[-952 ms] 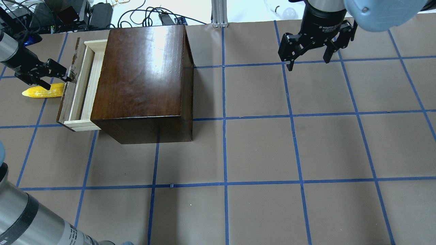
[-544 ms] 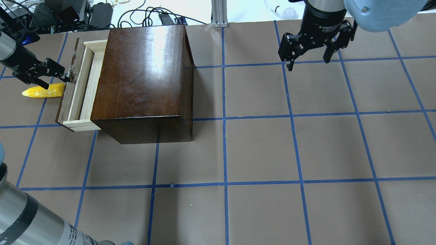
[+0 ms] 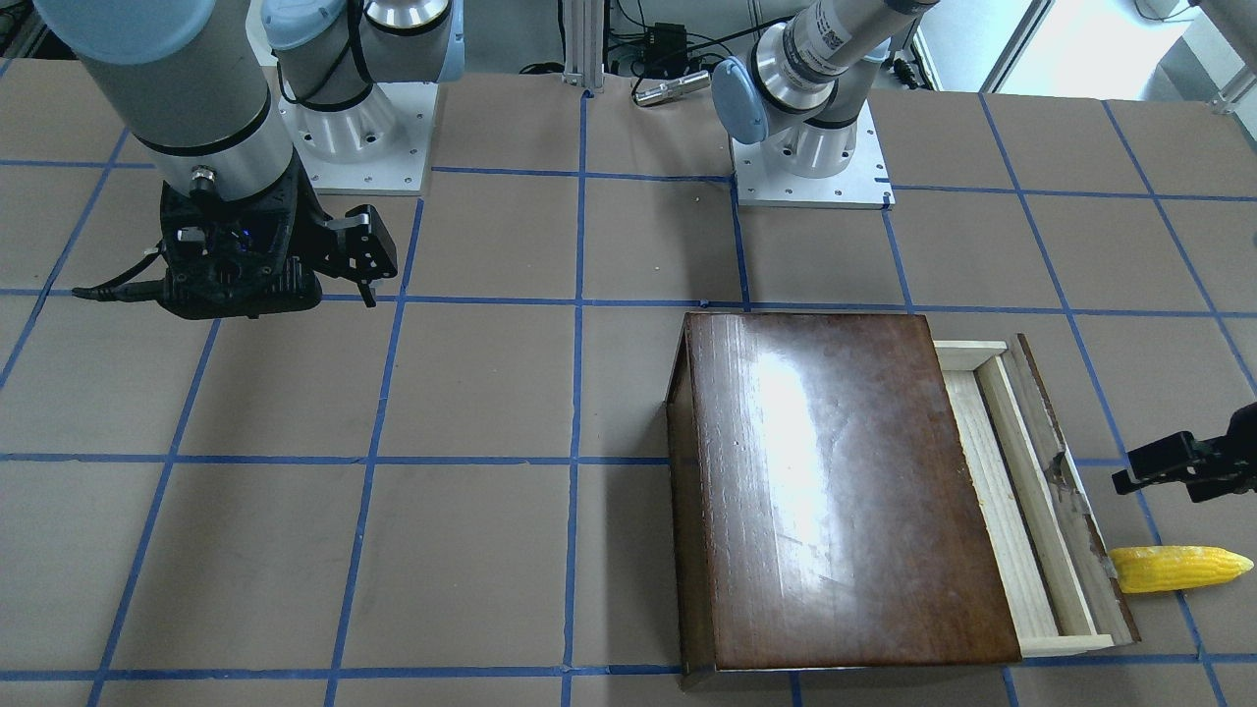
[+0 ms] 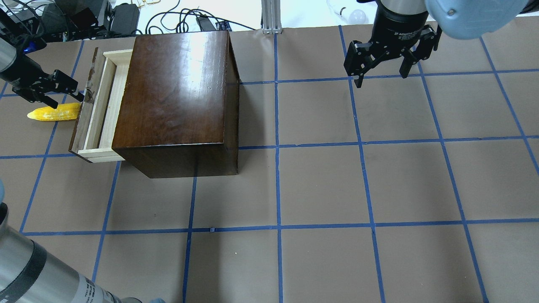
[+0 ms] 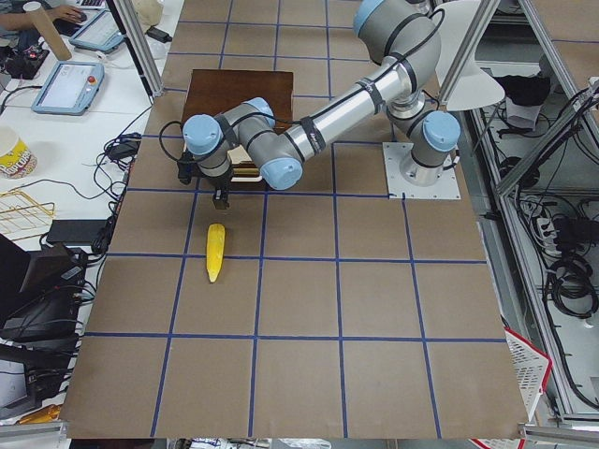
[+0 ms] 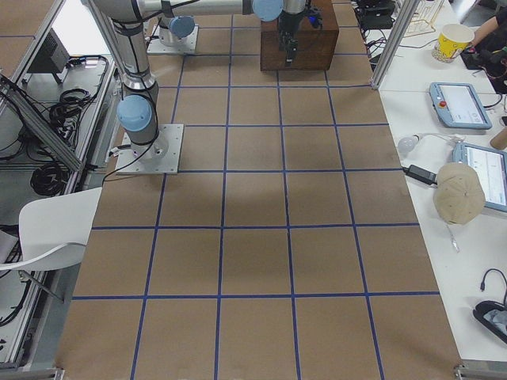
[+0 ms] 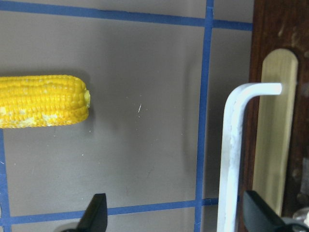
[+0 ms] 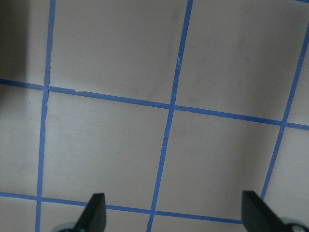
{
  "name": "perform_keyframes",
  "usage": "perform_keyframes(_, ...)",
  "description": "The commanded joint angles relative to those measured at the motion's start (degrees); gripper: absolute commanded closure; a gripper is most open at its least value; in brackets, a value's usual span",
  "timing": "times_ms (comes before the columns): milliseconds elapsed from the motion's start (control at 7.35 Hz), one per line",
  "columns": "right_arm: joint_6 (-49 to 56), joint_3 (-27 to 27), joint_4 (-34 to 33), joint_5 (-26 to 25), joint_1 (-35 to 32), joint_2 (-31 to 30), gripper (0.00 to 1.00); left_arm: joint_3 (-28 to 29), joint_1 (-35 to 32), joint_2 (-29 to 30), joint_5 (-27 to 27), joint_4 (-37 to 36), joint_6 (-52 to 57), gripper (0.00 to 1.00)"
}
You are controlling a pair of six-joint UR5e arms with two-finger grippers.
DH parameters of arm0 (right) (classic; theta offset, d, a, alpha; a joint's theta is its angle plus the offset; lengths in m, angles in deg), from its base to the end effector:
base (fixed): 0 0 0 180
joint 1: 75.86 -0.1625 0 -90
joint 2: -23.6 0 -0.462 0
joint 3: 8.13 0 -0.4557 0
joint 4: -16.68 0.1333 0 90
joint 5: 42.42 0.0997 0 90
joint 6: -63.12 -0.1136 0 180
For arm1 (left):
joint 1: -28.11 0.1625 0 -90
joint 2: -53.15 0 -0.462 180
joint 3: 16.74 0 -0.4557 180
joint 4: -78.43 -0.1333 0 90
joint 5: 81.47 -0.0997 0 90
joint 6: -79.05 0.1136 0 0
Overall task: Open drawer and put corn inside
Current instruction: 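Release the handle and move the left gripper over the yellow corn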
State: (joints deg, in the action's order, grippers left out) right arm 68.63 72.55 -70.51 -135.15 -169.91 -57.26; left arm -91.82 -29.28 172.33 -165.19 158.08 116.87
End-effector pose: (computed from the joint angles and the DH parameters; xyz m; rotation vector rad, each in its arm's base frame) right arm 0.1716 -0.6129 0.5021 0.2595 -3.0828 -0.0719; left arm 0.2861 -0.7176 0.3342 -0.1313 -3.0099 0.0113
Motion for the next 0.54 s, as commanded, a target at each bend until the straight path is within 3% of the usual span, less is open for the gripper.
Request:
perform_keyframes(0,-0.06,0.00,0.00,0.00,0.00,0.00,0.00,1.95,0.43,1.05,-2.94,-0.63,4.71,0.00)
perform_keyframes(136,0.02,0.00,0.00,0.00,0.00,0.00,0.00,1.95,0.52,1.40,-4.86,-2.12,6.55,0.00)
perform_keyframes(272,0.02,0.00,0.00,0.00,0.00,0.00,0.00,1.52,0.60,1.93,-5.22,-8.05,13.53,0.00)
perform_keyframes(408,0.02,0.00,0.00,0.00,0.00,0.00,0.00,1.16,0.60,2.98,-5.40,-9.24,23.87,0.00)
